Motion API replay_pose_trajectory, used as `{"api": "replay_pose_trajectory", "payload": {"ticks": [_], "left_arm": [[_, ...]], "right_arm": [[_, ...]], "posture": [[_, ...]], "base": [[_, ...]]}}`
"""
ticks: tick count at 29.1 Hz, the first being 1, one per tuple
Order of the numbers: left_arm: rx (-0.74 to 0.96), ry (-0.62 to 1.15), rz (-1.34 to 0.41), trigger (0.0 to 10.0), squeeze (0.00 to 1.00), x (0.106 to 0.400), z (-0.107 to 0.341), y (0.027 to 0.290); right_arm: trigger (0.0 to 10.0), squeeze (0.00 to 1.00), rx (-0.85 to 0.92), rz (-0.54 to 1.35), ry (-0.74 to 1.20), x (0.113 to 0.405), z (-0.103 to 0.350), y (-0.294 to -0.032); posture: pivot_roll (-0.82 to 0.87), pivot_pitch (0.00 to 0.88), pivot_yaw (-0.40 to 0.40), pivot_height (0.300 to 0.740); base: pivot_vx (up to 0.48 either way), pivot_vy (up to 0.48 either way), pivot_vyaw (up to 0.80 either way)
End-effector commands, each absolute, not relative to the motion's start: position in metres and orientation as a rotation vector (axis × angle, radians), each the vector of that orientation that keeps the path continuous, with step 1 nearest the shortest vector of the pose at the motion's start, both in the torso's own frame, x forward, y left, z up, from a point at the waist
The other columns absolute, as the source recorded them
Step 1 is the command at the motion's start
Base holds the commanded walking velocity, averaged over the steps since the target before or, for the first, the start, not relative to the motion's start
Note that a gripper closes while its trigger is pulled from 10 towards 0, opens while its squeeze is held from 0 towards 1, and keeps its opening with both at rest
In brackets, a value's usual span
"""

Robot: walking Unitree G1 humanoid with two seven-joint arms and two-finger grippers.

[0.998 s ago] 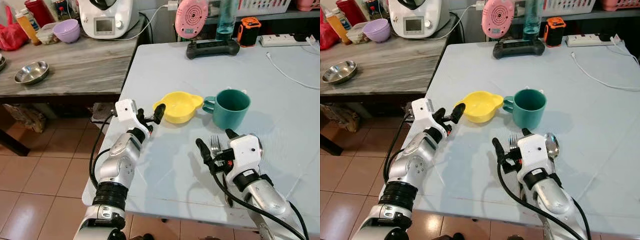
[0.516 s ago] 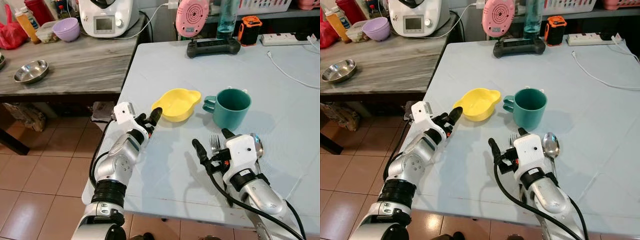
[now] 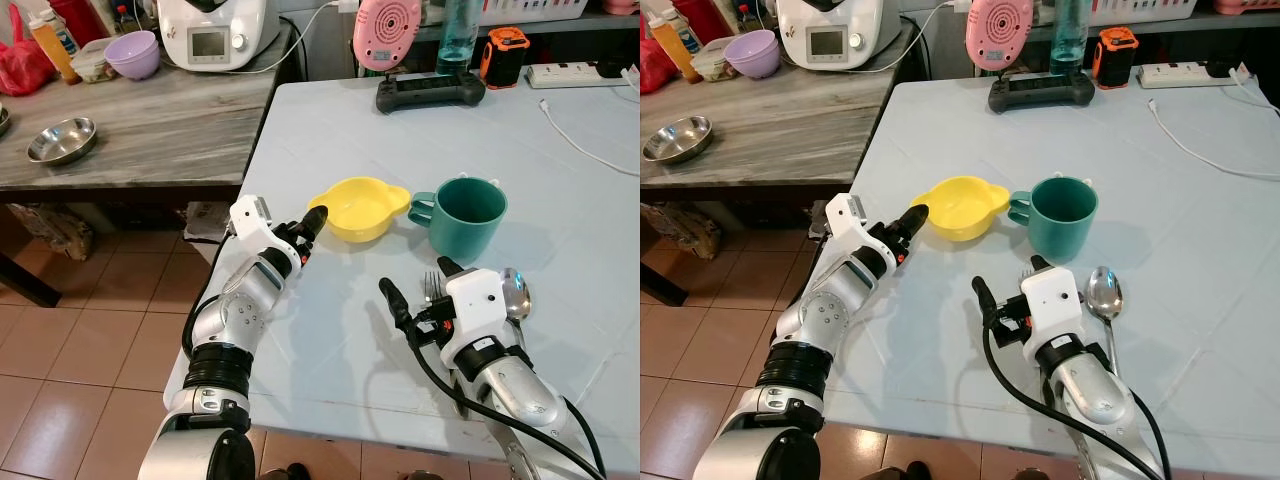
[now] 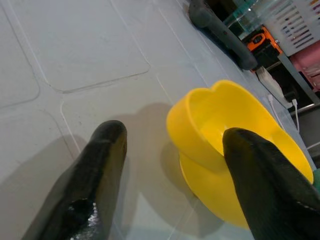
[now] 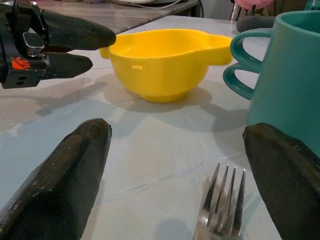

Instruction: Setting the table

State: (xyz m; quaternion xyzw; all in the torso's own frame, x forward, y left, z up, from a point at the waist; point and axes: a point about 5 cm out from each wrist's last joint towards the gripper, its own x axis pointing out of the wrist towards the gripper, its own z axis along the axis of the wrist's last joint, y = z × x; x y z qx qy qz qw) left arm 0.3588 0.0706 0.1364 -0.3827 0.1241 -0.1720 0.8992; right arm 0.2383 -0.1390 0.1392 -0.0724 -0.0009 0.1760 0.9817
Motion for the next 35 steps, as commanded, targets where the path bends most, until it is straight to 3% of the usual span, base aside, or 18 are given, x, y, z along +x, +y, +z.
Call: {"api": "replay_pose_trajectory", "payload": {"ticks": [1,21,35], "left_arm": [[-0.831,0.268,-0.412,0.0,0.0,0.358,0.145,0.048],[-0.867,0.252,-0.395,0.0,0.0,0.356,0.151,0.059],[-0.813,0.238,-0.304,0.0,0.0,0.339,0.147,0.099]], "right_arm": [[10.0,0.0,-0.148,0.378,-0.012,0.239,0.139,-0.134],[10.0,0.0,-0.151,0.393,-0.015,0.243,0.136,-0.132],[10.0,0.0,-0.16,0.42,-0.019,0.248,0.136,-0.129]], "posture": [[-0.26,0.126,0.172,0.74],[-0.24,0.118,0.161,0.74],[-0.2,0.105,0.139,0.74]], "base": [[0.0,0.0,0.0],[0.0,0.0,0.0],[0.0,0.0,0.0]]}}
